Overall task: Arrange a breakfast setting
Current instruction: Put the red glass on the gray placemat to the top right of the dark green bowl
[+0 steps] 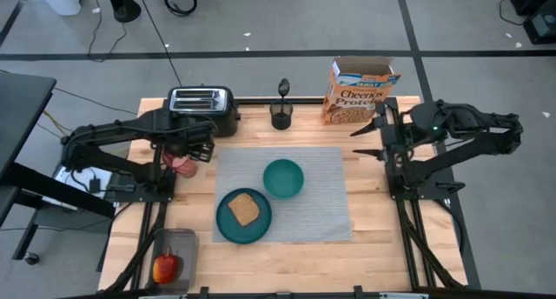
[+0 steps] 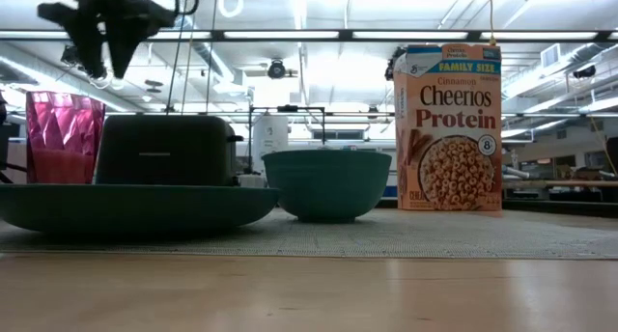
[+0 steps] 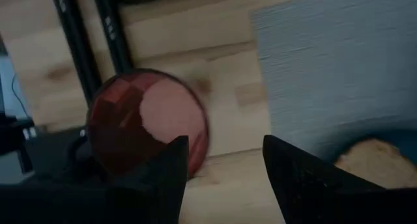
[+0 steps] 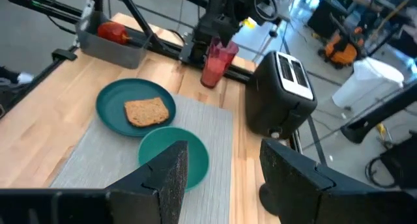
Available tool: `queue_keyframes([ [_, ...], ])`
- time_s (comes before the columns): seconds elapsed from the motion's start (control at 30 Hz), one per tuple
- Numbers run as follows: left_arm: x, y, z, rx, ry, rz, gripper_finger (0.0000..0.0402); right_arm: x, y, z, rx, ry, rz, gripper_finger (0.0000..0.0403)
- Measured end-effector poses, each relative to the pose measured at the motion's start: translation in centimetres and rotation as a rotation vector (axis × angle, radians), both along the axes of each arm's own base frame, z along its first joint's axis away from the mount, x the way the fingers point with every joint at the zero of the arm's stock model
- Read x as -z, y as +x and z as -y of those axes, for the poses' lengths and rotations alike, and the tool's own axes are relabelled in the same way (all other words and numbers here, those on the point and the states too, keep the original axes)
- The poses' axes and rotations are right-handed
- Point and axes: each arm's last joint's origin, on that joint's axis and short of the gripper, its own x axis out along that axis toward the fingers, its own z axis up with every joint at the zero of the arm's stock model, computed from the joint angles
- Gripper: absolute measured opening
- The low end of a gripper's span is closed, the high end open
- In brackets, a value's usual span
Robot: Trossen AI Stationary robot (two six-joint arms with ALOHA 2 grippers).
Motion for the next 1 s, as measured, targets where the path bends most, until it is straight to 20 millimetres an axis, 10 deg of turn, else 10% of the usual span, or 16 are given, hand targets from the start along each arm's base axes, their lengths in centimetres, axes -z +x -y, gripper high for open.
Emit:
queue_keyframes([
  [0.43,4.9,-0.4,-1.3,-0.019,-0.071,0.034,0.0203,0.9,3.6,0.5,0.043,0.006,-0.039,0.0197],
  [1.0,4.6,-2.4,-2.7,-0.055,-0.007,-0.082,0.0203,0.8,4.0,1.0,0.083,0.057,-0.023,0.0197],
])
